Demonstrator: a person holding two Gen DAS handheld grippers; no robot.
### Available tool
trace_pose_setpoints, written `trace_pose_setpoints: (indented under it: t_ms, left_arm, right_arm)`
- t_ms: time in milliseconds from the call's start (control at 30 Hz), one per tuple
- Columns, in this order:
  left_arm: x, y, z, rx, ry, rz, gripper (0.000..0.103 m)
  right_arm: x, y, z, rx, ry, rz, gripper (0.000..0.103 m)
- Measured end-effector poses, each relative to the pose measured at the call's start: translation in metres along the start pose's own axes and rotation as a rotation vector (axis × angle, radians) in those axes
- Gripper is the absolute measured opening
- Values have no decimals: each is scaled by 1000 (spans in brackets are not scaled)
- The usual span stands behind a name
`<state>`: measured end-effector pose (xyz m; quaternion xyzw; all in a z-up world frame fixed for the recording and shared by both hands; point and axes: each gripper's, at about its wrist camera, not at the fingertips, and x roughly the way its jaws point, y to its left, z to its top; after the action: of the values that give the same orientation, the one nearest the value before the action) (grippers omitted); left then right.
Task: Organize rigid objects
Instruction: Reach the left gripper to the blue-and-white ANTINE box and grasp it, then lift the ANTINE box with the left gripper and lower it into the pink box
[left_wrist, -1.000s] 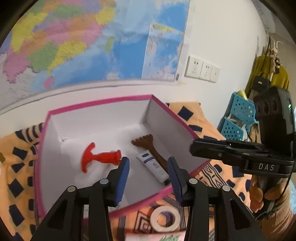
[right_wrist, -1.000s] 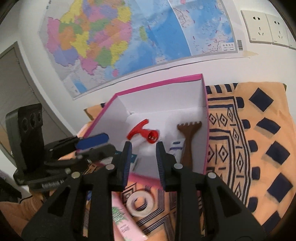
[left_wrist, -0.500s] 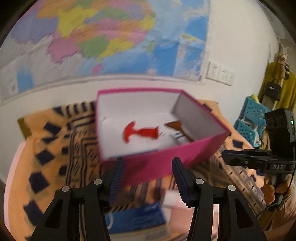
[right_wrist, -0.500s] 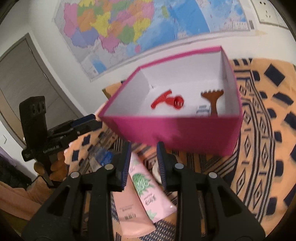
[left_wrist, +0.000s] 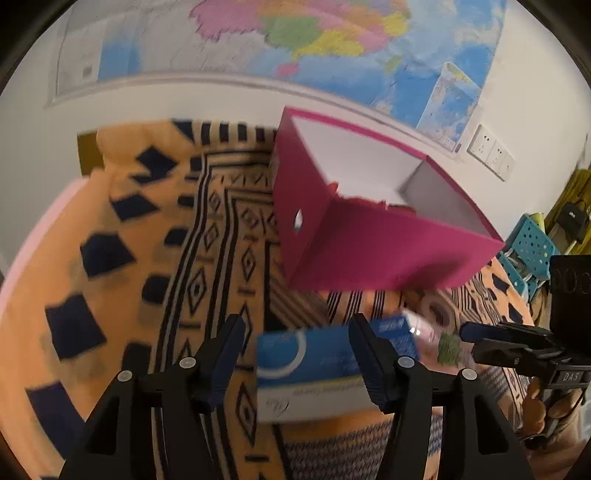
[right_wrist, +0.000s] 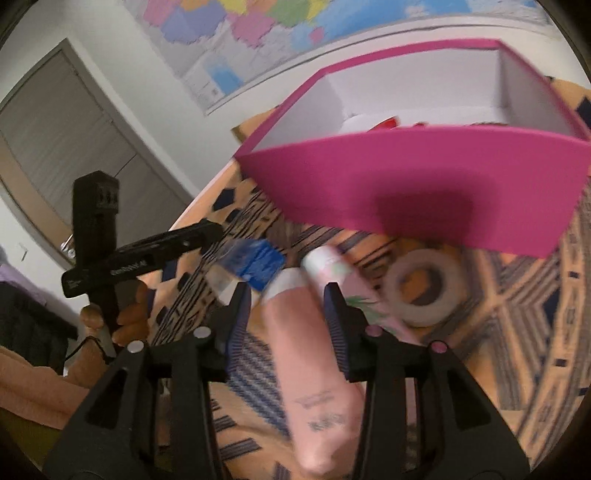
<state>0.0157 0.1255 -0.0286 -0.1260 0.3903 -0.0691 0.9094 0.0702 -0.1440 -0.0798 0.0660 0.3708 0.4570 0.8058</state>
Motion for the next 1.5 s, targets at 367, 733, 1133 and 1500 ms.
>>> trace_pose_setpoints:
  t_ms: [367, 733, 1133, 1500]
  left_arm:
    - [6, 24, -23, -98, 78, -121, 62]
    - [7, 18, -31, -84, 112, -242, 64]
    - [1, -7, -33, -44, 103, -228, 64]
    - [-22, -47, 1, 70, -6, -233, 64]
  right_arm:
    - [29, 22, 2, -31, 26, 24, 43]
    - [42, 25, 0, -28, 44, 38, 41]
    - [24, 26, 2, -22, -2, 32, 40]
    - [-18, 24, 16, -29, -105, 17, 40]
